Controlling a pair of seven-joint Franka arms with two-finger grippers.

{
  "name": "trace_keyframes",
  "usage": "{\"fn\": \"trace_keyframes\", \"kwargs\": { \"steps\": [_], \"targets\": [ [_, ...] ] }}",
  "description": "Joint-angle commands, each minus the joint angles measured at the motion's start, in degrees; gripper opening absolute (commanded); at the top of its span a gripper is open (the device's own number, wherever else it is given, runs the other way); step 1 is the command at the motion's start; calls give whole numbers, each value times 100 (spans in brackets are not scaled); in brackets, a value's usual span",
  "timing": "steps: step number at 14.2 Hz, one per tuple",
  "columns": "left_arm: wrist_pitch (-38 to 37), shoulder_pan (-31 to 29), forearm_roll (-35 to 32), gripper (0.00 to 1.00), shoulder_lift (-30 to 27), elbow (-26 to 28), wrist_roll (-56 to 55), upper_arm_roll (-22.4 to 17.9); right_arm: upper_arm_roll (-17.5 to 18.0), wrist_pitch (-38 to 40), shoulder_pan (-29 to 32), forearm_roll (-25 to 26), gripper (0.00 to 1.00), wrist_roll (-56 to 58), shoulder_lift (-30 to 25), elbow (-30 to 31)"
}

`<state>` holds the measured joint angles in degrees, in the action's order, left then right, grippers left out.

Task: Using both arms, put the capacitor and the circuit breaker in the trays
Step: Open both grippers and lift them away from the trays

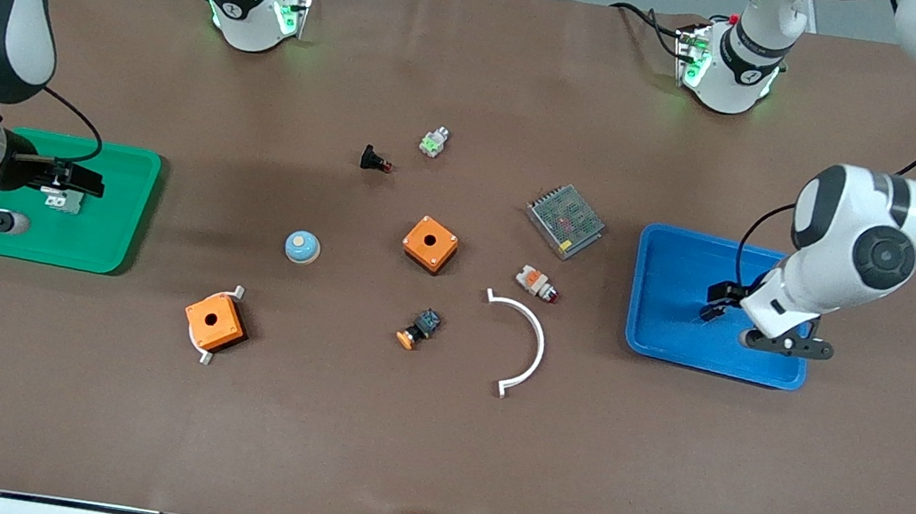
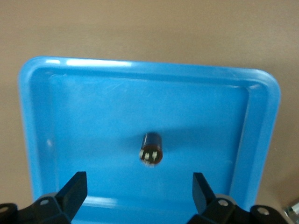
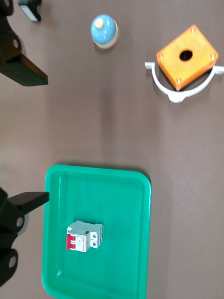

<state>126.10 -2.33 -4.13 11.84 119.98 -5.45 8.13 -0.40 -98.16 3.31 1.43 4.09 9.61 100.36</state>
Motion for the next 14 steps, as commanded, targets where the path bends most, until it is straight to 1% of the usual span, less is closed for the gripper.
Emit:
{"fn": "trace_keyframes", "kwargs": {
  "steps": [1, 2, 3, 5, 7, 12, 14],
  "targets": [
    [-646, -275, -27, 99, -725, -9, 167, 31, -47, 682, -155, -2, 100, -66, -21, -630],
    [-874, -381, -9, 99, -858, -141, 280, 48, -47, 832, -173, -11, 100, -66, -12, -771],
    [-1199, -382, 43, 99, -955, -386, 360, 49, -47, 921, -182, -11, 100, -66, -12, -912],
    [-2094, -391, 193, 99, -965, -1157, 369, 14, -47, 1062, -173, -20, 100, -49, 6, -1132],
    [-2816, -391, 211, 99, -894, -1949, 360, 13, -74, 1115, -156, -343, 100, -49, 15, -1229],
    [-3573, -382, 219, 99, -912, -2882, 352, 22, -74, 1124, -156, -380, 100, -66, 15, -1370],
    [-3645, -373, 219, 99, -920, -3138, 308, 40, -65, 1124, -182, -380, 100, -40, 15, -1528]
  ]
}}
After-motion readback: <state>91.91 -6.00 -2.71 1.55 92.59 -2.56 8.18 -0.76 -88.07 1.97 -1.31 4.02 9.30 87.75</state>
